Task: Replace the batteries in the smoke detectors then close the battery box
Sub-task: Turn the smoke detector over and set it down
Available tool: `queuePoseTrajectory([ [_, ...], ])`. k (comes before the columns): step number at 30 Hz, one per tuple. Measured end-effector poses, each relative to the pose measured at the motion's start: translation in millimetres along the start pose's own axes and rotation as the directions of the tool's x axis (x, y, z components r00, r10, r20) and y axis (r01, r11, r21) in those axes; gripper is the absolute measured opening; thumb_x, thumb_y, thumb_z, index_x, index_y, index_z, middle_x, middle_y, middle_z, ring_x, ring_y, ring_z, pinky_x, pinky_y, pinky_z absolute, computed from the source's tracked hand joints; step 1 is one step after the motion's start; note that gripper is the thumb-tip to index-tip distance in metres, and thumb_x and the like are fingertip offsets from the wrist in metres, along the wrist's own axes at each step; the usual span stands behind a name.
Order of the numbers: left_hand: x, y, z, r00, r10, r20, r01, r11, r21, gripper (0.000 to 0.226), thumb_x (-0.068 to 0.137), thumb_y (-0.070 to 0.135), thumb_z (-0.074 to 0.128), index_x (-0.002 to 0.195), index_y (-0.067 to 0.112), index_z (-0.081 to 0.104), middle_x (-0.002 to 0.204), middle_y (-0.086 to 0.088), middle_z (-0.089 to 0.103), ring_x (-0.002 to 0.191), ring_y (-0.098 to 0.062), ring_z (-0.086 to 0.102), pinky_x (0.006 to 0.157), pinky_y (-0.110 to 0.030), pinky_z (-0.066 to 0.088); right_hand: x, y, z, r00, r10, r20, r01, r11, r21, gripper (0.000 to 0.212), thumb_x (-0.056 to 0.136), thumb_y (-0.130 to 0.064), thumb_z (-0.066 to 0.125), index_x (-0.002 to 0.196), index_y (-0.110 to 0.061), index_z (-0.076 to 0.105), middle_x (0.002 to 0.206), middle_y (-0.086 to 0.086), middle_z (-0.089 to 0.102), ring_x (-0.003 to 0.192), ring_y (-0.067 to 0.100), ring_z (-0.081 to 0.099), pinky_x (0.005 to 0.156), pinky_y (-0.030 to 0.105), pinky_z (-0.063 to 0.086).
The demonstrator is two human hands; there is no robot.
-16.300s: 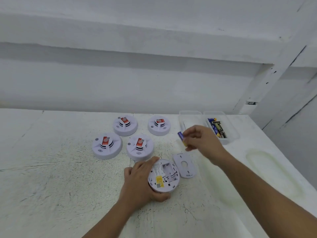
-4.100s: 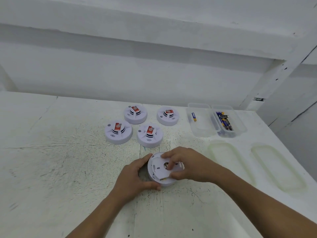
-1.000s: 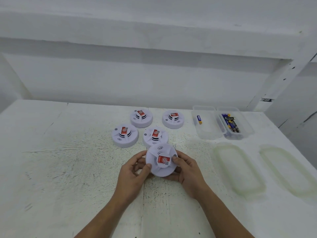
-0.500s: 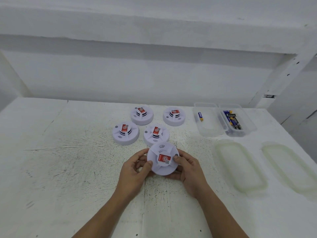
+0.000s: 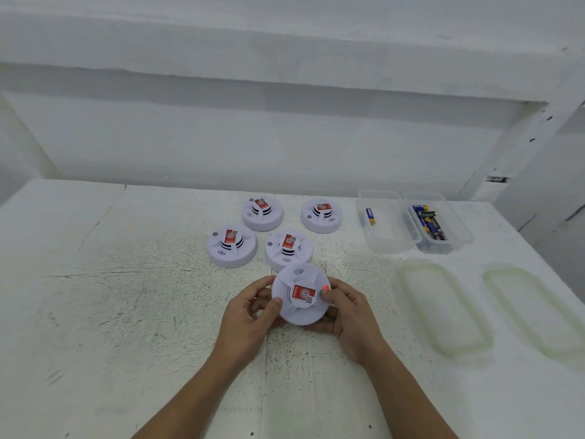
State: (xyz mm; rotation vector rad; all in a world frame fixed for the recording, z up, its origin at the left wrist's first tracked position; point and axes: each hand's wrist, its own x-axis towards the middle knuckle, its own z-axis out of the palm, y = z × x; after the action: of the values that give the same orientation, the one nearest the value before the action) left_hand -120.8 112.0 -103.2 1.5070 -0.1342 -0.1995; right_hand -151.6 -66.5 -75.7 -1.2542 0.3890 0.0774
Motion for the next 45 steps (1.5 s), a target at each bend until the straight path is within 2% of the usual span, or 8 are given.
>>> queuePoseTrajectory([
  [6, 0.0, 0.9, 1.3, 1.000, -0.003, 0.000, 0.003, 1.000, -0.005, 0.032, 0.088, 0.005, 0.062, 0.117, 0.019, 0.063, 0.097, -0.004, 0.073, 0.092, -0.023, 0.069, 0.072, -0.029, 0.057, -0.5, -1.5, 0.7, 1.000, 0.006, -0.001, -0.006, 1.000, -0.007, 0.025, 0.094, -0.005, 0.049, 0.109, -0.012, 0.068, 0.104, 0.013, 0.072, 0.093, 0.036, 0.069, 0.076, 0.053, 0.057],
  [20, -0.5, 3.5, 3.0, 1.000, -0.027, -0.006, 0.027, 0.998, -0.054, 0.029, 0.089, 0.007, 0.061, 0.115, 0.021, 0.063, 0.098, -0.004, 0.073, 0.095, -0.022, 0.070, 0.075, -0.039, 0.059, -4.1, -0.8, 1.3, 0.998, -0.048, 0.041, 0.050, 0.997, -0.059, 0.032, 0.095, -0.002, 0.045, 0.104, -0.021, 0.070, 0.102, 0.009, 0.073, 0.092, 0.031, 0.070, 0.071, 0.044, 0.059],
  [26, -0.8, 4.1, 3.1, 1.000, -0.023, -0.009, 0.023, 0.999, -0.038, 0.029, 0.089, 0.006, 0.061, 0.113, 0.022, 0.064, 0.098, -0.004, 0.073, 0.093, -0.021, 0.070, 0.073, -0.036, 0.059, -3.7, 0.1, 1.4, 0.998, -0.054, 0.042, 0.057, 0.996, -0.068, 0.030, 0.096, -0.004, 0.046, 0.107, -0.020, 0.069, 0.104, 0.010, 0.072, 0.092, 0.032, 0.070, 0.074, 0.048, 0.058],
  [33, 0.4, 2.5, 3.1, 1.000, -0.005, -0.026, 0.005, 1.000, 0.003, 0.029, 0.089, 0.006, 0.062, 0.112, 0.023, 0.063, 0.096, -0.002, 0.073, 0.090, -0.017, 0.070, 0.070, -0.025, 0.057, -3.2, 1.0, 1.0, 0.997, -0.064, 0.042, 0.068, 0.995, -0.078, 0.026, 0.095, -0.008, 0.049, 0.111, -0.018, 0.067, 0.106, 0.010, 0.072, 0.095, 0.031, 0.070, 0.077, 0.050, 0.057],
  [38, 1.8, -1.0, 2.0, 1.000, -0.013, -0.017, 0.013, 1.000, 0.010, 0.030, 0.089, 0.008, 0.062, 0.117, 0.021, 0.063, 0.098, -0.003, 0.073, 0.092, -0.020, 0.070, 0.074, -0.034, 0.059, -3.4, 1.6, 0.9, 0.997, -0.062, 0.035, 0.065, 0.995, -0.080, 0.029, 0.095, -0.005, 0.047, 0.108, -0.020, 0.069, 0.106, 0.008, 0.072, 0.094, 0.030, 0.070, 0.074, 0.048, 0.058],
  [45, 3.1, -5.5, 0.6, 1.000, -0.006, -0.024, 0.007, 0.999, 0.041, 0.031, 0.090, 0.009, 0.062, 0.118, 0.021, 0.063, 0.098, -0.003, 0.072, 0.092, -0.021, 0.069, 0.078, -0.041, 0.059, -3.6, 1.5, 1.1, 0.997, -0.071, 0.042, 0.074, 0.994, -0.080, 0.028, 0.096, -0.006, 0.048, 0.113, -0.016, 0.067, 0.108, 0.010, 0.071, 0.095, 0.030, 0.070, 0.073, 0.046, 0.058],
])
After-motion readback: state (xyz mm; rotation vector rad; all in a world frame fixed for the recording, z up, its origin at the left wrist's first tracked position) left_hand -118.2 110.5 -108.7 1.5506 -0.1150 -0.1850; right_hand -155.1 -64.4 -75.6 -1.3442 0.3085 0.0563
